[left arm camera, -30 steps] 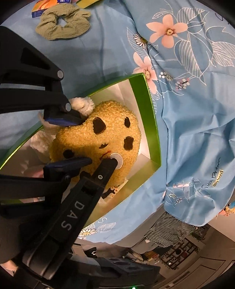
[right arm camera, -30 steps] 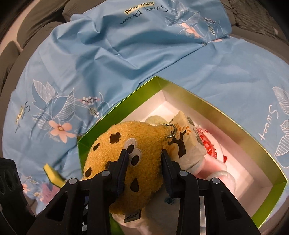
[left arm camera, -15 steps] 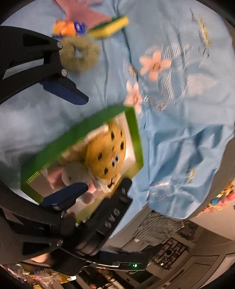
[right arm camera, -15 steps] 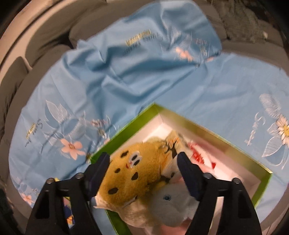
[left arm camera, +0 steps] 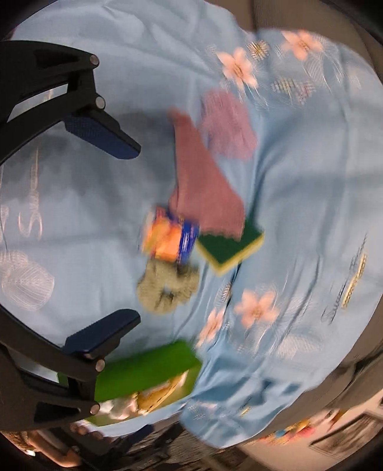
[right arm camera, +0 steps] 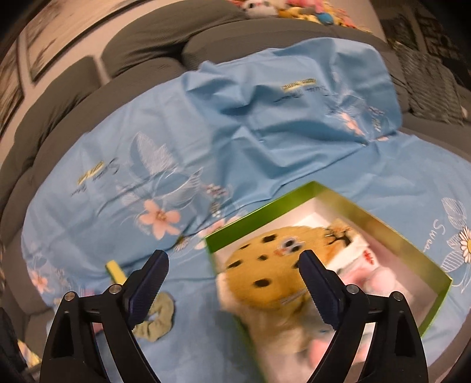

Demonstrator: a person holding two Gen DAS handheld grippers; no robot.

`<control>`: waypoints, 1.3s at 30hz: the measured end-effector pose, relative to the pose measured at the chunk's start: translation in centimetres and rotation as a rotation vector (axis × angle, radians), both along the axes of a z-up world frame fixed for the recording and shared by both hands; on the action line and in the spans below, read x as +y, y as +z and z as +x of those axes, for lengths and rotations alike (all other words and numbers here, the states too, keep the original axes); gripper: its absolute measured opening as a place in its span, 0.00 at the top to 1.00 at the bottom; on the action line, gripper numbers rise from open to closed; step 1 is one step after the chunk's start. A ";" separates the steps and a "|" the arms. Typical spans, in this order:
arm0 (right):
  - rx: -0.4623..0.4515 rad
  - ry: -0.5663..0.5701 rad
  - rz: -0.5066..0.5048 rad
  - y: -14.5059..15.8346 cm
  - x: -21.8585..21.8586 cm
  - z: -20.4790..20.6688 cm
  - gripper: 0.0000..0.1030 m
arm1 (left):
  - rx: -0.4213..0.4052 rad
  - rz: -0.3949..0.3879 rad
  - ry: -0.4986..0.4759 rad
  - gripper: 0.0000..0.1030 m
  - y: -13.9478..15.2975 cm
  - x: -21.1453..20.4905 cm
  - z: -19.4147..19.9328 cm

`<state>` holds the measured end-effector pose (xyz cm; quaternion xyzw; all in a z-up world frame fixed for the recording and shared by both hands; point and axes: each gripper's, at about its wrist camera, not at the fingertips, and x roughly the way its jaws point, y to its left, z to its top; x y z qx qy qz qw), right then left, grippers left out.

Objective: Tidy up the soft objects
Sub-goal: 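Move the right gripper to the purple mesh bath puff and grasp it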

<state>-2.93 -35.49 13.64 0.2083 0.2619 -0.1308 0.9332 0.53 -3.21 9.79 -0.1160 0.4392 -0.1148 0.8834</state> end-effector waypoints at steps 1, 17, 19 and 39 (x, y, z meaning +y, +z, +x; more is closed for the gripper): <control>0.005 0.017 -0.010 0.0 0.7 0.1 0.12 | 0.003 -0.003 0.022 0.01 -0.1 1.0 0.0; 0.178 0.474 0.113 -4.4 14.6 5.2 0.12 | -0.051 0.100 0.392 0.01 -0.6 14.8 -0.4; 0.208 0.554 0.132 -4.5 17.5 6.7 0.12 | -0.030 0.072 0.407 0.01 -0.9 16.0 -0.2; 0.430 0.703 -0.111 -12.8 37.5 21.2 0.66 | 0.016 -0.104 0.426 0.01 -0.6 18.7 0.1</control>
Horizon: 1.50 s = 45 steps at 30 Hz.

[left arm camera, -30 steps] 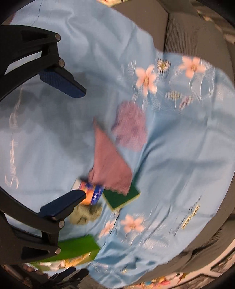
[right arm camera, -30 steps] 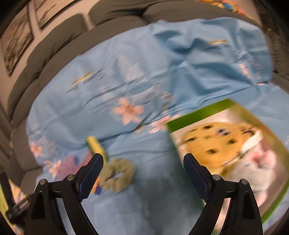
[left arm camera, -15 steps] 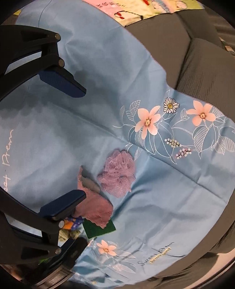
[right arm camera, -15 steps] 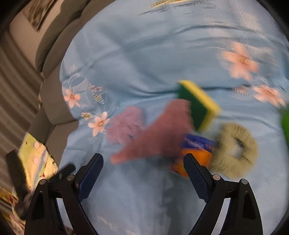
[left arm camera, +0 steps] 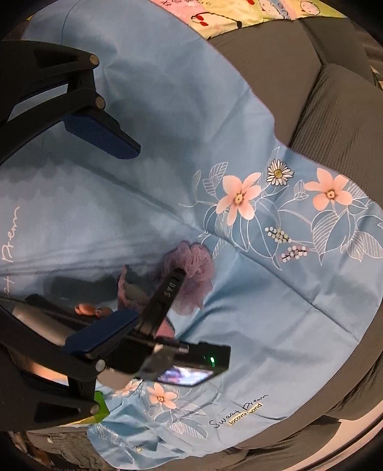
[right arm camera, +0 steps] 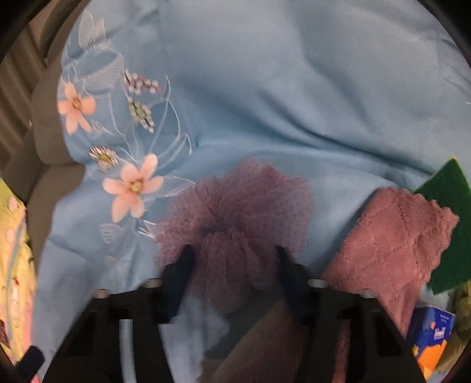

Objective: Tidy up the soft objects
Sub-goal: 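Move the right gripper to the purple mesh bath puff and grasp it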

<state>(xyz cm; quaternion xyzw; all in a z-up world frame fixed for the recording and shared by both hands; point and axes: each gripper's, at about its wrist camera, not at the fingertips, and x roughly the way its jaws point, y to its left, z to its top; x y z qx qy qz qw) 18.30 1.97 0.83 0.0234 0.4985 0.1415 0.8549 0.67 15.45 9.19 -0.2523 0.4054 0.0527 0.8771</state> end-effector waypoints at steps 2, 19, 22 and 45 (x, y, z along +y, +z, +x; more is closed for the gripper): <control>0.010 -0.011 0.021 -0.2 -0.5 -0.1 0.80 | 0.005 -0.006 0.001 0.01 0.0 0.1 -0.1; -0.064 -0.048 0.201 8.6 -13.5 -14.0 0.84 | -0.005 -0.002 -0.110 0.01 -0.1 -4.6 0.1; 0.015 -0.087 0.180 6.6 -16.5 -16.3 0.84 | 0.006 -0.019 -0.188 0.01 -0.7 -7.0 0.4; 0.122 -0.243 0.399 2.2 -24.6 -16.2 0.29 | 0.055 -0.077 -0.634 0.58 -4.8 -20.6 -1.5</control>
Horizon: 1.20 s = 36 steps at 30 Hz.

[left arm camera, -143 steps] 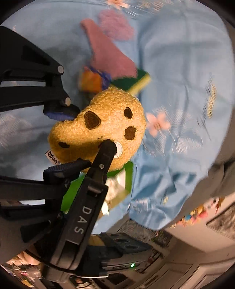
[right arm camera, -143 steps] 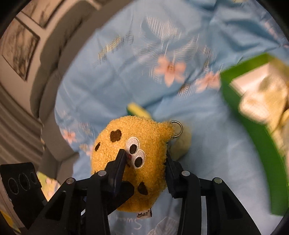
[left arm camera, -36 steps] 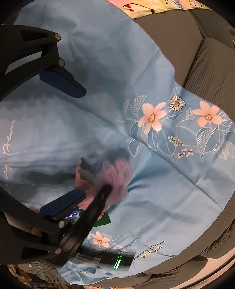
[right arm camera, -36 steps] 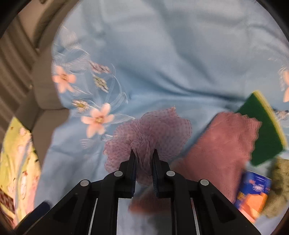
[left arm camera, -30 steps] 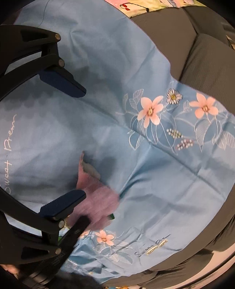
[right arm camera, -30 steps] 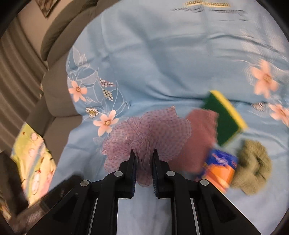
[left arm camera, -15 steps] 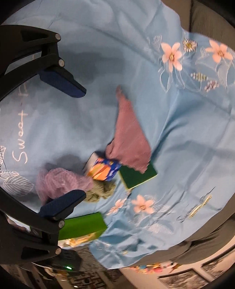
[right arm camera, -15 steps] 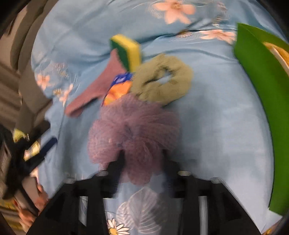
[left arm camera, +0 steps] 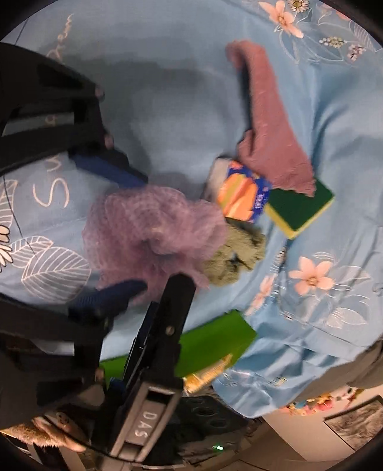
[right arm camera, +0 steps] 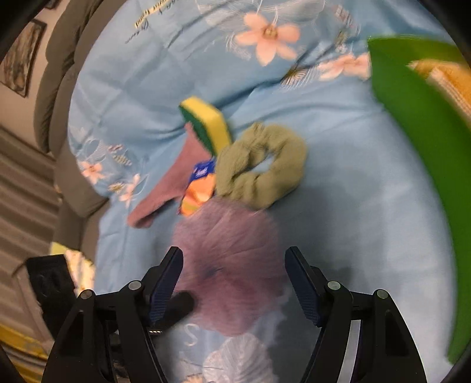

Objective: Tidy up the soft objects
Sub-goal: 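Move the right gripper to the purple mesh bath puff and grasp it, then carry the bath puff into the green box over the cookie plush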

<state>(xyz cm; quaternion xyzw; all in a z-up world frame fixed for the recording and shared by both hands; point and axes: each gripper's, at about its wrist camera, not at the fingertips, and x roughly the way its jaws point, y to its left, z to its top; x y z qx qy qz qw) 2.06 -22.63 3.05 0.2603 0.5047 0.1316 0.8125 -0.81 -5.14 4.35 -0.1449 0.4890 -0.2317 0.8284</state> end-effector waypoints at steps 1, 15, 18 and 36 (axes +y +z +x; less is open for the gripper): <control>0.019 -0.005 -0.006 -0.4 0.2 0.1 0.35 | 0.007 0.012 -0.002 0.65 -0.4 -0.3 0.1; -0.051 -0.031 0.042 1.3 -1.1 -0.3 0.78 | -0.190 0.117 -0.033 0.84 2.9 -4.4 -0.1; -0.102 -0.076 0.060 2.8 -3.2 -0.5 0.78 | -0.247 0.120 -0.056 0.83 4.9 -6.5 0.2; -0.333 -0.606 0.001 9.4 -21.5 -5.6 0.77 | -0.400 0.105 -0.361 0.80 10.4 -25.5 2.3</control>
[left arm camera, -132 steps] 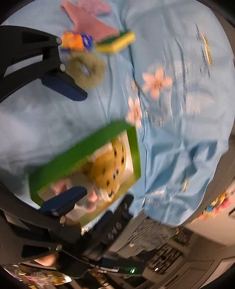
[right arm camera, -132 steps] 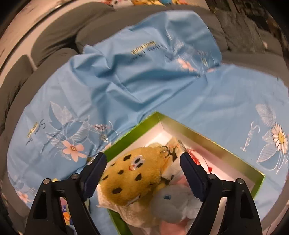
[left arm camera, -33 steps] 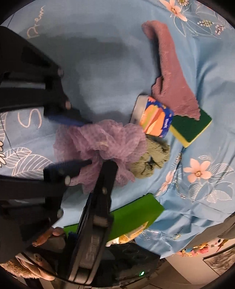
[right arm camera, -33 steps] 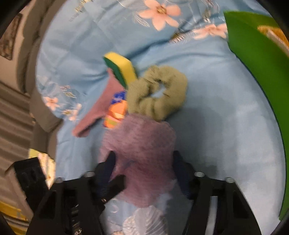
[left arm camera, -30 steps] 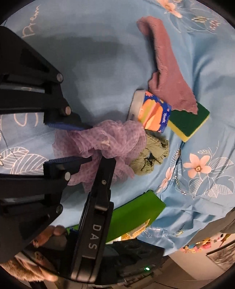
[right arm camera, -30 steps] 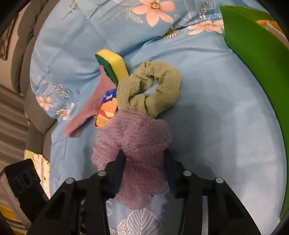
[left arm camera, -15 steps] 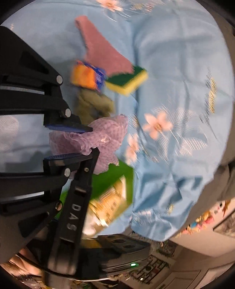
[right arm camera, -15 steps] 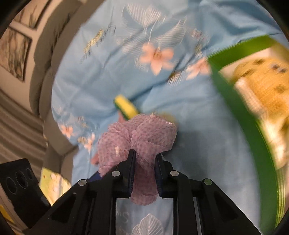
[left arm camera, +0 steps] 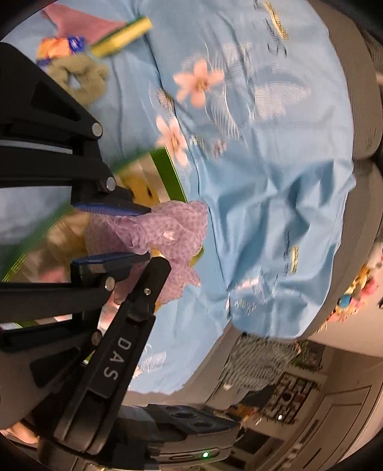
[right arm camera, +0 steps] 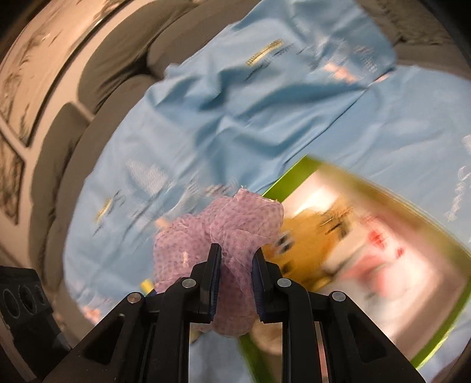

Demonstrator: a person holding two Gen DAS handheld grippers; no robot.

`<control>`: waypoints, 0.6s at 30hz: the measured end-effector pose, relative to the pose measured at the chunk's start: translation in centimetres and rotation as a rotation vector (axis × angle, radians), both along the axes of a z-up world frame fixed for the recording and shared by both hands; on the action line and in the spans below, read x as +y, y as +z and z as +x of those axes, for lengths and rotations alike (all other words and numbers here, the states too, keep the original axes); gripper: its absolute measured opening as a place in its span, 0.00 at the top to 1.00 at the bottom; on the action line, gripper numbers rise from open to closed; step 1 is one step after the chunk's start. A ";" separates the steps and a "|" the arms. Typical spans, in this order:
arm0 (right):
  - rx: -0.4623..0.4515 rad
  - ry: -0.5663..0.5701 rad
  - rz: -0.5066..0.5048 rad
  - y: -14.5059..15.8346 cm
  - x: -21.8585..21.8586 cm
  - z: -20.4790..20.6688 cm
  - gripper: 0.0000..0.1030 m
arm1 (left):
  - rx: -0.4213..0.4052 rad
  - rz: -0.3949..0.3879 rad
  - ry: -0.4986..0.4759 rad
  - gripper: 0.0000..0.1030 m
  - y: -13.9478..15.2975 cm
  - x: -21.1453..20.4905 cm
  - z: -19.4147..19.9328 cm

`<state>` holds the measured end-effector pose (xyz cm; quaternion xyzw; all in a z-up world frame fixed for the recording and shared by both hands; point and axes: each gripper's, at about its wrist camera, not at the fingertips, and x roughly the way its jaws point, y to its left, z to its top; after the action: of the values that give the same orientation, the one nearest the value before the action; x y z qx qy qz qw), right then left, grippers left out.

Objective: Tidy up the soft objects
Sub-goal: 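Carry the bath puff into the green box over the cookie plush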

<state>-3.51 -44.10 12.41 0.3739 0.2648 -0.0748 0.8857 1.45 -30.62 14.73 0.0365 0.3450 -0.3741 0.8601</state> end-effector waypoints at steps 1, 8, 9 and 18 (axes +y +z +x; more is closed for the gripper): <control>-0.001 -0.017 0.000 0.0 -0.6 -0.1 0.77 | 0.003 -0.003 -0.013 0.80 -0.1 -0.6 0.1; 0.102 -0.147 -0.042 -1.3 -3.6 0.0 0.77 | 0.123 0.031 -0.061 0.80 -2.9 -4.8 2.4; 0.129 -0.160 -0.046 -1.7 -3.8 0.2 0.77 | 0.147 0.030 -0.065 0.79 -3.3 -5.1 2.6; 0.231 -0.172 -0.028 -3.5 -4.6 0.5 0.77 | 0.235 0.082 -0.066 0.77 -5.9 -6.4 3.9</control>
<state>-3.04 -48.69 8.88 0.3719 0.3308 -0.1968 0.8447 5.34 -37.01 8.80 0.0388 0.4570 -0.3894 0.7987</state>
